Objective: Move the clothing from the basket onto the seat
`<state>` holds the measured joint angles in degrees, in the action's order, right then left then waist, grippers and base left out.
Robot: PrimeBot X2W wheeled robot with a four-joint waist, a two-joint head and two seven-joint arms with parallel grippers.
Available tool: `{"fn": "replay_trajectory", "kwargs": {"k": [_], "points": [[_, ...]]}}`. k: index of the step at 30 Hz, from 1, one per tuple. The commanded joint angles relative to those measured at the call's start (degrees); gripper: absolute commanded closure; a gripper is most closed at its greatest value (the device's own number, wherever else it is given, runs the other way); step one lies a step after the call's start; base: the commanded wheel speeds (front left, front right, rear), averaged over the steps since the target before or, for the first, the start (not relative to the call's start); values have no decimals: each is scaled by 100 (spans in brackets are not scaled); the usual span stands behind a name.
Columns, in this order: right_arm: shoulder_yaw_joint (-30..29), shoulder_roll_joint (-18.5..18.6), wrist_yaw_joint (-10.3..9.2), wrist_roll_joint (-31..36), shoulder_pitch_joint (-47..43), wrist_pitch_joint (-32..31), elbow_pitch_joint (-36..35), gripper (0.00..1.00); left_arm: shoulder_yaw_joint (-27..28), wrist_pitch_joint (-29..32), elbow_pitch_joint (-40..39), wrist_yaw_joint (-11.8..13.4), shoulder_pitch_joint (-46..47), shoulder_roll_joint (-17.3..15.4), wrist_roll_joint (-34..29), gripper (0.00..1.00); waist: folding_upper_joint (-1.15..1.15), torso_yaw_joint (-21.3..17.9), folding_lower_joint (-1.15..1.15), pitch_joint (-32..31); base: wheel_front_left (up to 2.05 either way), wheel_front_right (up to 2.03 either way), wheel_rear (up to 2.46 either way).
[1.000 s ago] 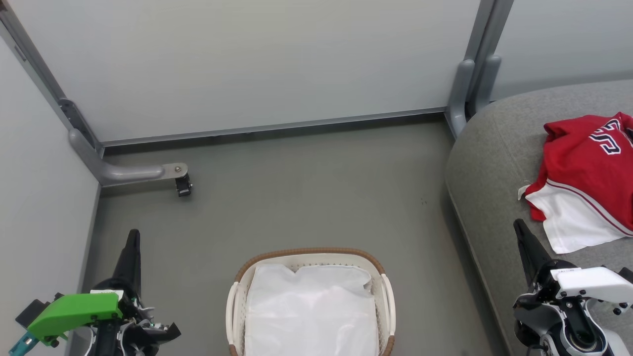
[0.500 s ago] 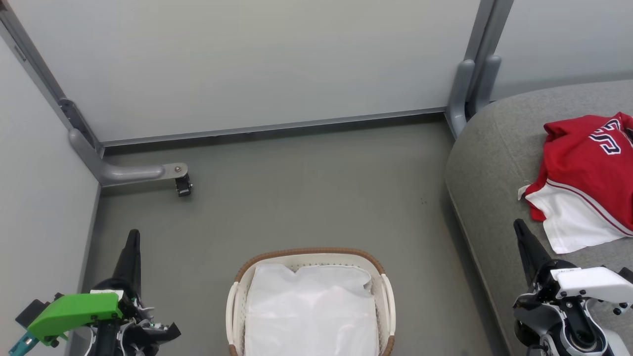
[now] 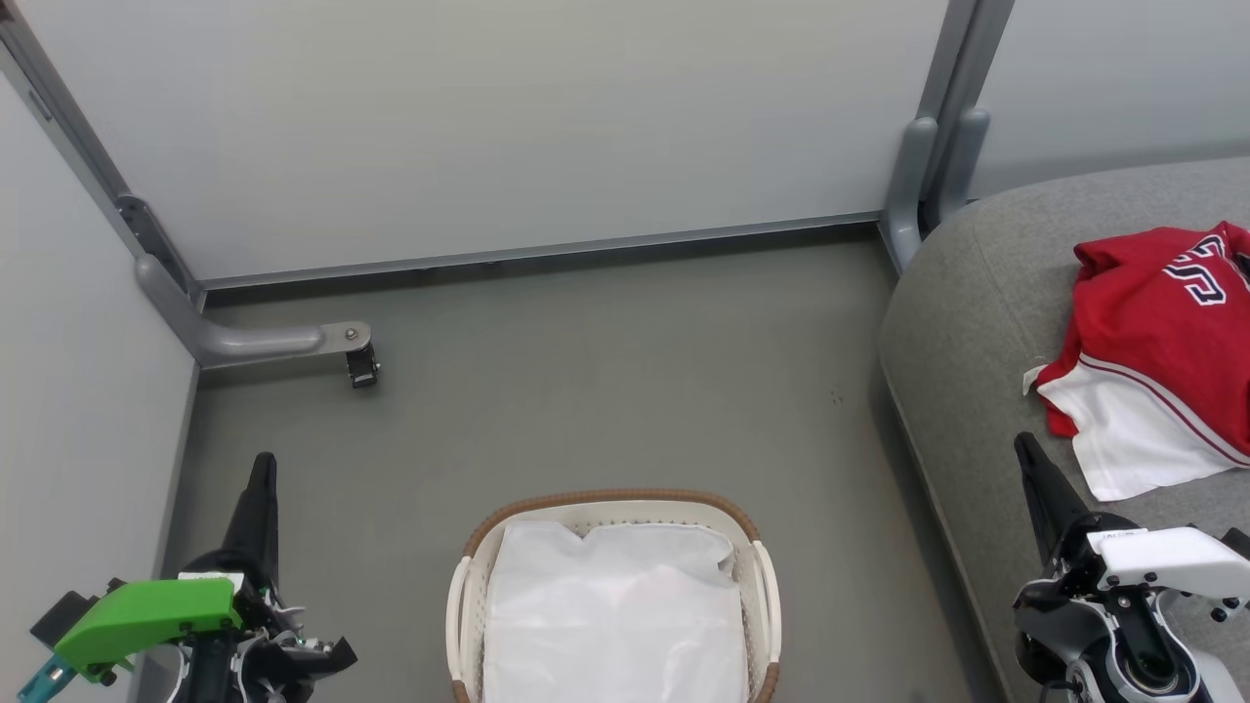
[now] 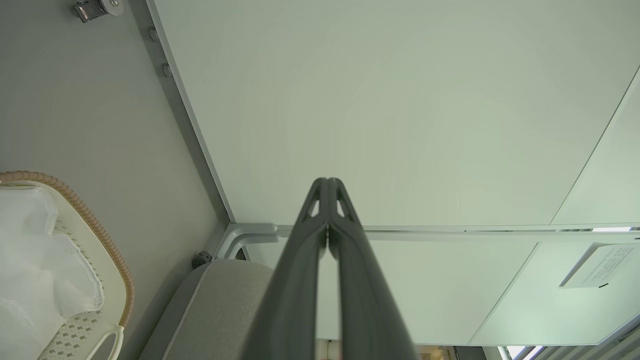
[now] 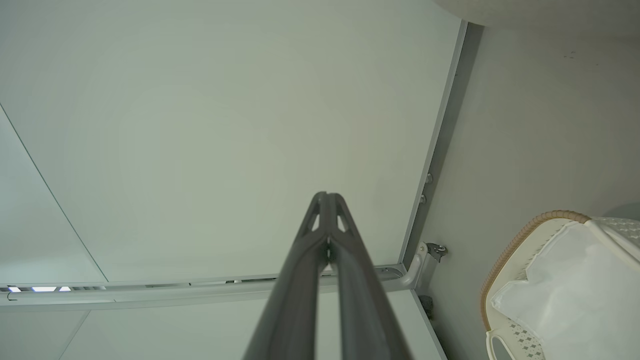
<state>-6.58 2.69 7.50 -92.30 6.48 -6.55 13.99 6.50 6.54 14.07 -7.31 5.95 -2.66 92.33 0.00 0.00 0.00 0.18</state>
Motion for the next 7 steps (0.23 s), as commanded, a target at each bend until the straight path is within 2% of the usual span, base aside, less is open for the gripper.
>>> {"fn": "replay_trajectory", "kwargs": {"k": [1,7], "points": [[-8,36,-2,-22,-62,-18,-18,100,14,18,-13,-36,60,-40,18,100,0,0,0,0,0,0,0],[-7,36,-2,-22,-62,-18,-18,100,13,18,-13,-36,60,-40,18,100,0,0,0,0,0,0,0]]}}
